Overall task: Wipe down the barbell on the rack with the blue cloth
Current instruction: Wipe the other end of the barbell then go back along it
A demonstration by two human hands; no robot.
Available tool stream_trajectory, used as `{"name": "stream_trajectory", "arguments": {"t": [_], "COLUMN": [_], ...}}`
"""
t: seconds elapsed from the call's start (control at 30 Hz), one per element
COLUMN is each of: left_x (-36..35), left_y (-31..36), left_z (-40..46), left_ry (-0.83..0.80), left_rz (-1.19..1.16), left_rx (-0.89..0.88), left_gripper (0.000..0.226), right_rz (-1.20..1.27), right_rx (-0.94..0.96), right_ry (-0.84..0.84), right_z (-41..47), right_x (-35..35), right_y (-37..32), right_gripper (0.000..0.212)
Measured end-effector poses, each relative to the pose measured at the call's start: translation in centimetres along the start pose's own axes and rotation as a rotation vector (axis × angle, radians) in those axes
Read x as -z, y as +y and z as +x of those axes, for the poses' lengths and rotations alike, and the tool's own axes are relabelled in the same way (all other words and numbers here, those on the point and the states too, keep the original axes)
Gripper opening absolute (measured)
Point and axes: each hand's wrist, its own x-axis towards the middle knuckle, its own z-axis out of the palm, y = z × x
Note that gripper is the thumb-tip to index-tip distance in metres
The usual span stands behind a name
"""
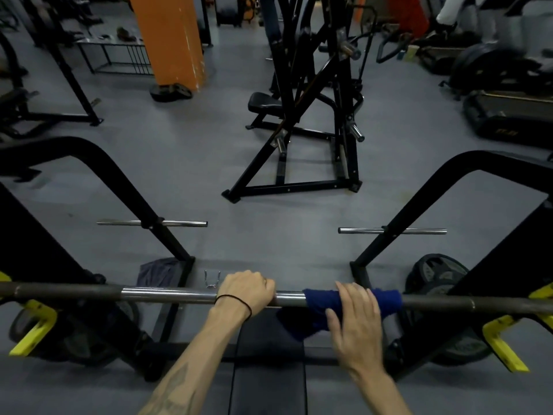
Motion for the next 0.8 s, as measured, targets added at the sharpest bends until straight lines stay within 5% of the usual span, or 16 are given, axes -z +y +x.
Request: {"name": "stream_trajectory", "arguments": {"t": [0.07,0.17,0.3,0.4,0.47,0.53,0.67,0.8], "left_x": [0.4,0.8,0.2,-0.7,-1.8,-2.2,-3.1,-2.7], "left_y": [0.0,-0.2,-0.9,-2.4,-4.0,-4.8,-5.2,-7.2], "left_z": [0.2,0.1,-0.4,-0.8,-1.7,-2.7,-3.3,-4.3], "left_ry": [-0.009,-0.006,0.024,0.114,0.211,0.284,0.331,0.425], "left_rz": [-0.060,-0.038,-0.030,0.079,0.102,0.011,-0.019,-0.080], "left_rx": [0.035,0.025,0.075,0.074,0.001,-0.048,0.075,0.138], "left_gripper": [0.045,0.043,0.038,0.056,0.087,0.087,0.057,0.054], "right_rz": [0.073,0.172,0.034,-0.002,0.057,0.095,0.115,0.020], "right_rx": [-0.186,-0.043,0.189,0.016,-0.176,-0.289,0.045,0.186], "right_ry": [0.038,-0.124,-0.199,-0.080,-0.012,0.043,-0.147,-0.130], "right_z": [-0.6,-1.6,-1.3,-0.7,-0.6,-0.7,-1.4,-1.3], "right_x": [-2.5,-4.3,-1.5,0.0,-0.6,-2.5,-4.7,-2.2], "right_y": [-5.5,-12.7,-7.0,-2.2,-3.3,-7.3,-14.2,-7.1], "right_gripper": [0.068,0.077,0.066,0.064,0.066,0.070,0.071,0.059]}}
